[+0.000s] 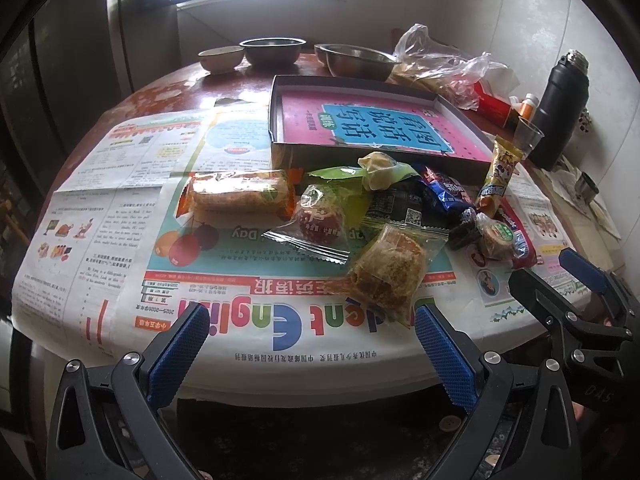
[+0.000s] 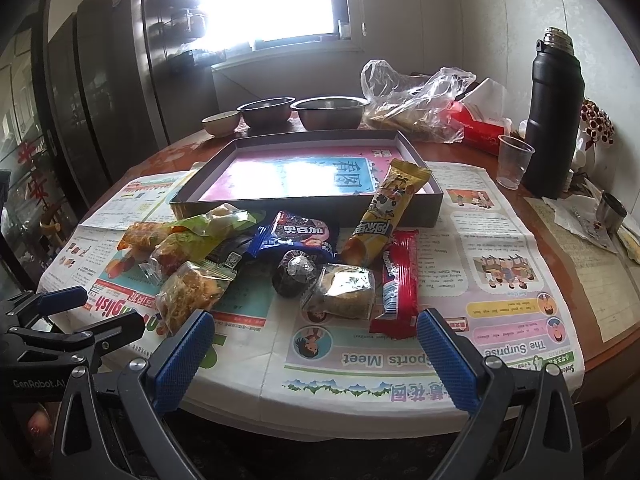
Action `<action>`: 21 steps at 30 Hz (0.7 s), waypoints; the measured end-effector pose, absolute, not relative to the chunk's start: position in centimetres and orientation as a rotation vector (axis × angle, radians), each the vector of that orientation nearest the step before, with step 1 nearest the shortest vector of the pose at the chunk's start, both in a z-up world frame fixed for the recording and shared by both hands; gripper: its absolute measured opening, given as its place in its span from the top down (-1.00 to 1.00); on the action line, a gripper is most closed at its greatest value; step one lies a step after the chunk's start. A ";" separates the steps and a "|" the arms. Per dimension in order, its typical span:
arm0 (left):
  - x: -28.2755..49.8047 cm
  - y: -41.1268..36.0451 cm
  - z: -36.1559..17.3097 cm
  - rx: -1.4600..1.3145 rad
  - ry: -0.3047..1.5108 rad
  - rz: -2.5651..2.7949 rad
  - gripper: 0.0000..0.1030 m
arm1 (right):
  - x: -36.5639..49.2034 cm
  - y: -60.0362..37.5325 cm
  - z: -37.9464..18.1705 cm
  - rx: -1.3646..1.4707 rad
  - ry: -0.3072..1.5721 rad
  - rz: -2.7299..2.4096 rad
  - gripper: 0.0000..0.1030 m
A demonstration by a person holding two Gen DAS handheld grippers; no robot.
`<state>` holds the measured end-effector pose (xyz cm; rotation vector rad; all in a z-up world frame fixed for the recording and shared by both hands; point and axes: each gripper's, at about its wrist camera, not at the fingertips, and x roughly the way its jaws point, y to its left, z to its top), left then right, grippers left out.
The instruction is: Organize snacks
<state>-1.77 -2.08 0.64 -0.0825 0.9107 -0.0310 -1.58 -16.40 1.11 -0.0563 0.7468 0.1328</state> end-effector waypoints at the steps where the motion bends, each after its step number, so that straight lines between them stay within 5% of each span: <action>1: -1.8 -2.1 0.6 -0.083 0.910 -0.032 -0.98 | -1.6 -16.5 1.1 -0.054 0.746 0.133 -0.98; 21: 2.4 2.5 0.8 -0.180 0.937 0.041 -0.98 | 2.3 -18.6 2.4 0.034 0.727 0.119 -0.98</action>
